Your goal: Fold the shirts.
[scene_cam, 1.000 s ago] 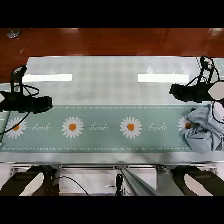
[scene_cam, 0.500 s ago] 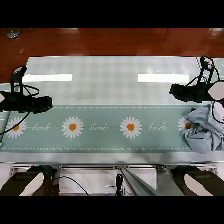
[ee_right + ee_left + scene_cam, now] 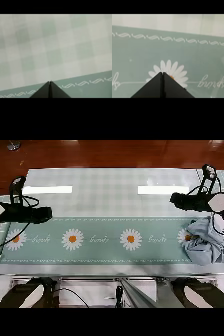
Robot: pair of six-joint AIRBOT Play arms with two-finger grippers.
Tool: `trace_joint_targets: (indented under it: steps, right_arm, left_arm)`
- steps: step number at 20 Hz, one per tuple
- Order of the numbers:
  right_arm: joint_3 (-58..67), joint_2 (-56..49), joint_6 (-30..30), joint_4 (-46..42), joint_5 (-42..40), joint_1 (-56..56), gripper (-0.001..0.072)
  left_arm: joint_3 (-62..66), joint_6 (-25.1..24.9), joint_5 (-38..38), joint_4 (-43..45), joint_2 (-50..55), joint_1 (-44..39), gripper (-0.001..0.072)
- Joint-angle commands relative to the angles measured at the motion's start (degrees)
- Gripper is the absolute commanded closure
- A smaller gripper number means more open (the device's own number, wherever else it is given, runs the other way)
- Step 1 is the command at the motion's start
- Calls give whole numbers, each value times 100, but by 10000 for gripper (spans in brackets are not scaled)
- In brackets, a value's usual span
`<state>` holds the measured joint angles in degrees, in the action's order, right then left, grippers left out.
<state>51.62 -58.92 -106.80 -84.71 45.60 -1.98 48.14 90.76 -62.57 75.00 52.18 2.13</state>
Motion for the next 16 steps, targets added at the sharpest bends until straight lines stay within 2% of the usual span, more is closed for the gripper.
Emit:
trace_joint_targets:
  steps: [1,2,3,4,7,9,12,16]
  right_arm:
    - [20,4,7,-319,-682,11,400]
    - [157,2,133,-588,-680,55,65]
    - [431,11,267,-846,-378,153,83]
    - [833,39,431,-1104,229,308,84]
    - [1357,540,612,-2363,2234,946,97]
    - [911,1095,601,-2756,2889,1690,97]
    - [-411,1720,358,-2337,2400,2881,97]
    - [-1198,1163,372,-1888,1703,3467,97]
  left_arm:
    - [0,-2,957,0,109,0,670]
    - [28,0,1158,0,144,7,475]
    - [101,0,1185,-7,177,7,49]
    - [181,-4,1003,-26,192,7,5]
    - [278,-256,149,-46,140,-7,6]
    - [260,-313,83,-66,81,-98,5]
    - [162,-308,369,-63,90,-352,5]
    - [39,-302,424,-63,166,-544,5]
